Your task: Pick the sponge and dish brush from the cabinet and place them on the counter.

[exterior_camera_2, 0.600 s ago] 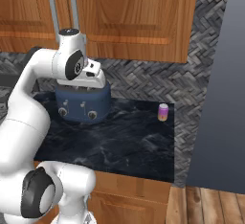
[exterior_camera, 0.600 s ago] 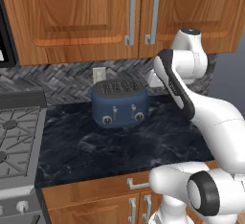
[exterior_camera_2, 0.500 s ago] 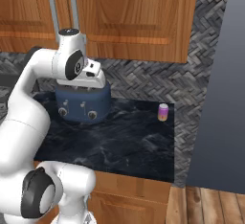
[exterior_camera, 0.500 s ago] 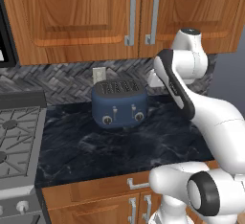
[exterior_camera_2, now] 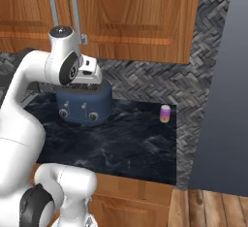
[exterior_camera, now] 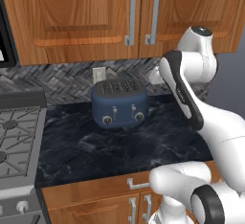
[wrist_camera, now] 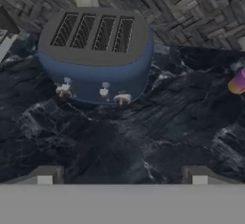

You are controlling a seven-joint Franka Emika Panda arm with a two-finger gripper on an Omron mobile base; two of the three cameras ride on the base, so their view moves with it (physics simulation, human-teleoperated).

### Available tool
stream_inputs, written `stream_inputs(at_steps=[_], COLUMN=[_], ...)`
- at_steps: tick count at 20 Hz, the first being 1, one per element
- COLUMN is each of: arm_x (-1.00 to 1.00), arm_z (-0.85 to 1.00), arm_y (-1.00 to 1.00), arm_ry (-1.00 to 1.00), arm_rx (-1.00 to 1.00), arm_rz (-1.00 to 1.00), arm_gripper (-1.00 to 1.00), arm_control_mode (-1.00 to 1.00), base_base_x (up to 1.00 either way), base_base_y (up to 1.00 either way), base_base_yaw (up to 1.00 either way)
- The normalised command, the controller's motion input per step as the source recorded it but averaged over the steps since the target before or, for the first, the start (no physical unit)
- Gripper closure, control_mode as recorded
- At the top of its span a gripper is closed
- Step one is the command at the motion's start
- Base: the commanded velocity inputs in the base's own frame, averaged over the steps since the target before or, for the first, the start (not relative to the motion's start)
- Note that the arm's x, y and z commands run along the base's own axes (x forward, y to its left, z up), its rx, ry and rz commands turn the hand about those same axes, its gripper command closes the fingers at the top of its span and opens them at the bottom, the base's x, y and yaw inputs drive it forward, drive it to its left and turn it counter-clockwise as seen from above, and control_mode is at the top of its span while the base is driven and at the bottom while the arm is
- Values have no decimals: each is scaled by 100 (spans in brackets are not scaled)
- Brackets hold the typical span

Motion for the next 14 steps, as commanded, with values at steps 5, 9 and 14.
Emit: stream_inputs(at_steps=[5, 9, 14], arm_x=[-8, -1, 0], arm_z=[34, 44, 48], arm_y=[7, 0, 2], arm_ry=[-25, -28, -24], arm_rx=[2, 0, 1], arm_rz=[10, 8, 2], arm_gripper=[-100, -100, -100], arm_control_mode=[-100, -100, -100], base_base_x=[0, 0, 0], base_base_y=[0, 0, 0], base_base_yaw=[0, 0, 0])
